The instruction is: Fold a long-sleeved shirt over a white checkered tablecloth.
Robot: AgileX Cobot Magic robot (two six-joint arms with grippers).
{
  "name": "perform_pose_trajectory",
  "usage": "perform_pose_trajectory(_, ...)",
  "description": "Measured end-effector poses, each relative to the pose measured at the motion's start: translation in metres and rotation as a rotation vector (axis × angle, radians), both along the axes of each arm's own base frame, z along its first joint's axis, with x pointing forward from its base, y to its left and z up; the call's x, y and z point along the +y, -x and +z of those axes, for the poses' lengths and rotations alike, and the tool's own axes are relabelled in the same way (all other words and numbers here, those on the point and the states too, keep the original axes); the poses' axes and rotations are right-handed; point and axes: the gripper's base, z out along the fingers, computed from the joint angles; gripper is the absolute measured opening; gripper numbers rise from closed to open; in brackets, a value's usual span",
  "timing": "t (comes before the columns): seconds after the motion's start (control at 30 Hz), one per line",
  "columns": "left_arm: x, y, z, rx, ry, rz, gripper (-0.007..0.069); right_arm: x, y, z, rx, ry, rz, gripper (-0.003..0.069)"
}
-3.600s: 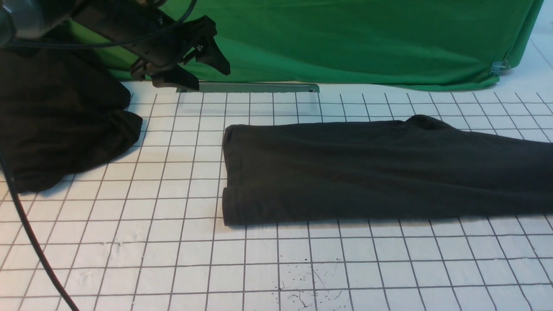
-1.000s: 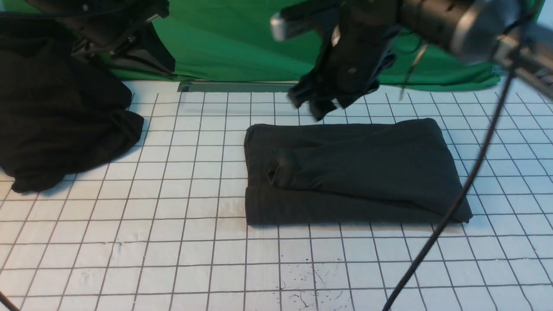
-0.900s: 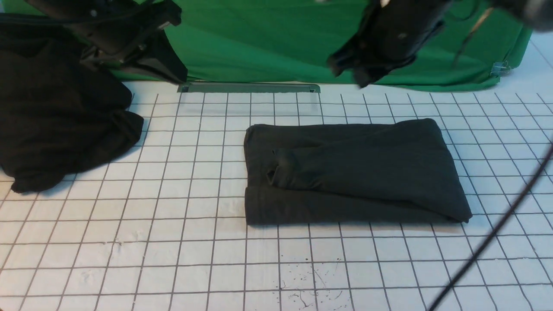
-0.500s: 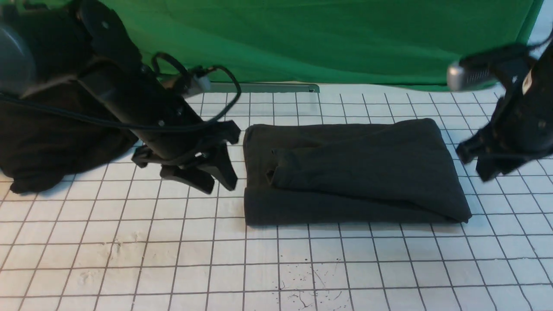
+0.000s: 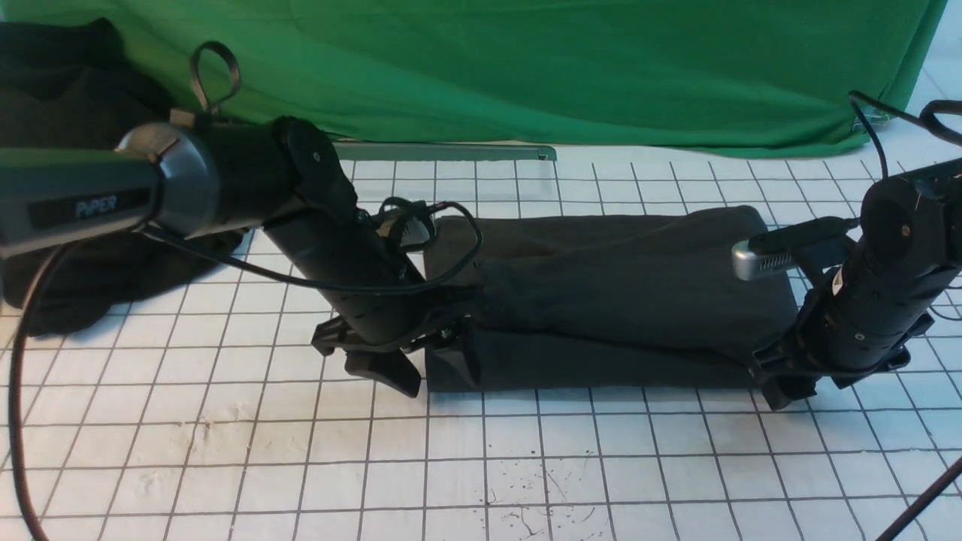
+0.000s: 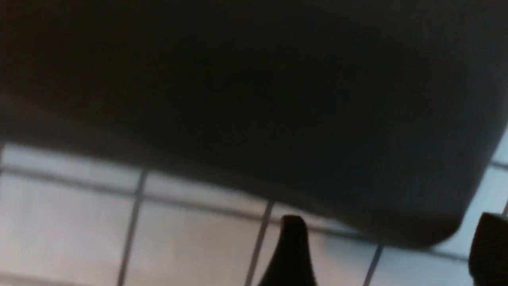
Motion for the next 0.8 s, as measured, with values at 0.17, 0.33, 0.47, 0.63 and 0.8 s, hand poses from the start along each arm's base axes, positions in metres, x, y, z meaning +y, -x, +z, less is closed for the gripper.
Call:
perform_pose_trajectory(0.17,-0.002,-0.004,-0.004,-0.017,0.022,0.036,0.0436,-0.004,-0.007,-0.012,-0.015,-0.007,-0.013,0.0517)
perform_pose_trajectory(0.33,-0.003,-0.006,-0.003,-0.027,0.039,0.056,0.0260,-0.002,-0.010,-0.015,-0.032,-0.020,-0.014,0.0230)
perform_pose_trajectory(0.47,-0.003,-0.005,-0.003,-0.020,0.041,0.054,0.0054,-0.003,-0.008,-0.011,-0.030,-0.016,-0.010,0.0037)
perform_pose_trajectory(0.63,-0.004,0.000,0.002,0.011,0.047,0.023,0.0006,-0.006,0.003,0.006,0.012,0.000,-0.002,0.0021)
perform_pose_trajectory(0.8,-0.003,0.022,0.022,0.051,0.068,-0.052,0.0006,-0.012,0.030,0.025,0.113,0.025,-0.011,0.0021)
